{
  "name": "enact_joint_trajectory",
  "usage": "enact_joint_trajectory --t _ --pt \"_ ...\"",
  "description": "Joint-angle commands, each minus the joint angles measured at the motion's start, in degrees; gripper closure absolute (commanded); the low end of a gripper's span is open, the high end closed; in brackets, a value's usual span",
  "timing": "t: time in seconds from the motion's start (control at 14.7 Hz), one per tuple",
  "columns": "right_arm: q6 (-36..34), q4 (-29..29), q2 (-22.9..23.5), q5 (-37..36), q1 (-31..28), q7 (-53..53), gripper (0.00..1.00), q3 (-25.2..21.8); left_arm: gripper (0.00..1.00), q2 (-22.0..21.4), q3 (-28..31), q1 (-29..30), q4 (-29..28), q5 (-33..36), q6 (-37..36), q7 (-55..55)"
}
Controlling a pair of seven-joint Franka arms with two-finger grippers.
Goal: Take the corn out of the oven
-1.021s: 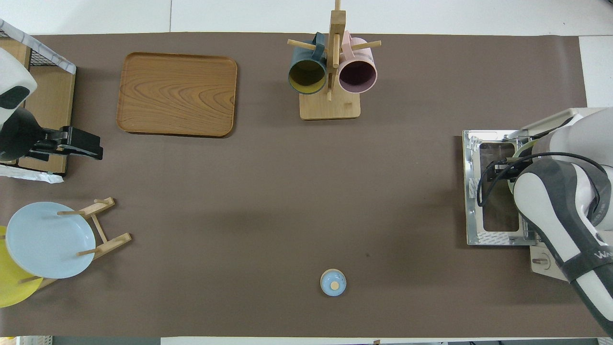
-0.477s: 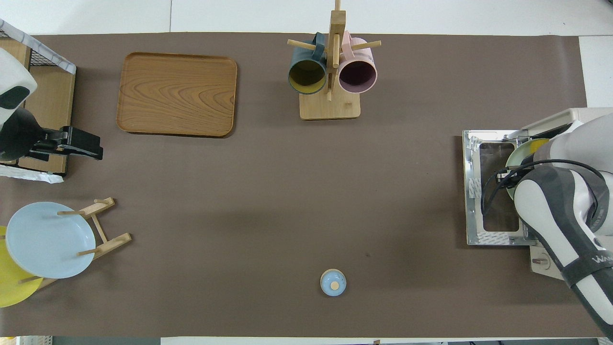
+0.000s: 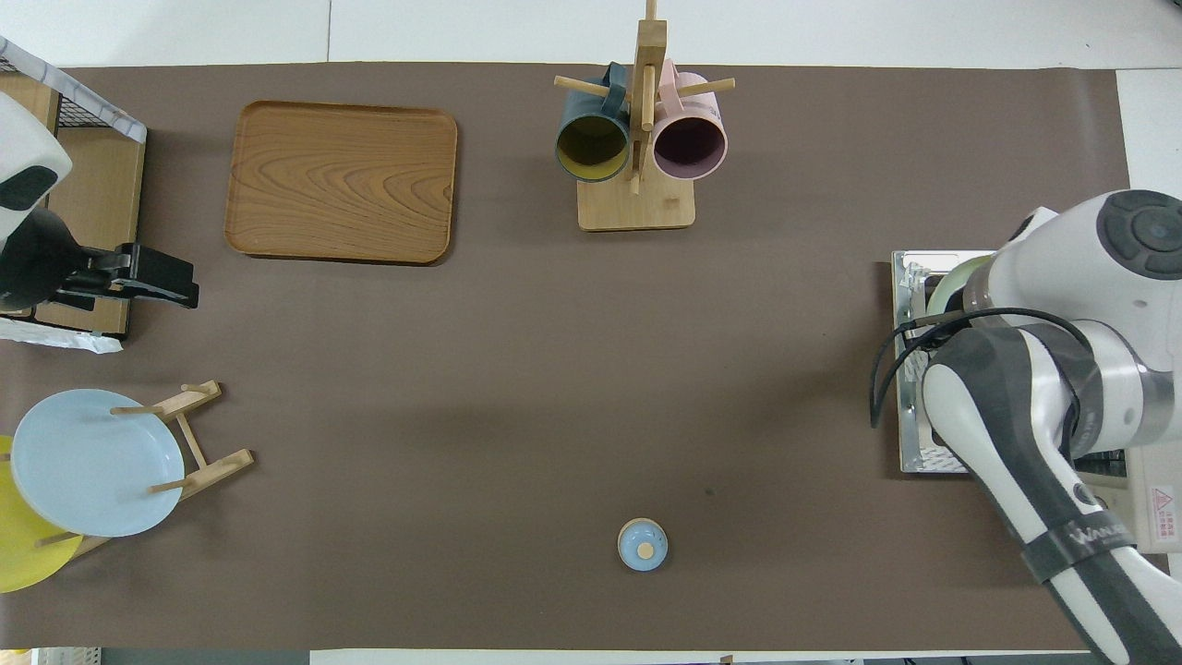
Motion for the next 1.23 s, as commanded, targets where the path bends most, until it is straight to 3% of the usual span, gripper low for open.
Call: enact_joint_trajectory --t 0.0,0.2,0.34,0.54,0.82,1.09,1.16 --pt "-5.3 9.0 3.4 -0.8 6.4 7.6 1.00 0.1 0.00 -1.1 0.1 -0.3 -1.1 0.5 0.1 0.1" --pt "-11.0 20.4 9.7 -0.4 15.1 19.2 1.00 0.1 0.00 -1.2 0.1 -0.3 -1.1 0.5 0.2 0.0" --pt "-11.0 24.4 13.6 0.1 20.3 26.2 1.00 0.1 0.00 -1.3 0.1 -0.3 -1.9 0.5 0.8 0.0" --pt "-9.6 31.2 23.4 0.3 28.4 40.2 1.00 0.1 0.00 -1.7 0.1 -0.3 -2.3 0.5 0.8 -0.1" --pt "3.4 27.6 26.6 5.1 31.9 46.2 1.00 0.6 0.00 -1.8 0.1 -0.3 -2.7 0.5 0.9 0.0" --pt "7.0 25.6 26.5 10.0 32.5 48.7 1.00 0.6 0.00 -1.8 0.1 -0.3 -2.7 0.5 1.4 0.0" --pt "7.1 25.8 26.5 10.4 32.0 48.7 0.78 0.6 0.00 -1.8 0.1 -0.3 -2.8 0.5 1.6 0.0"
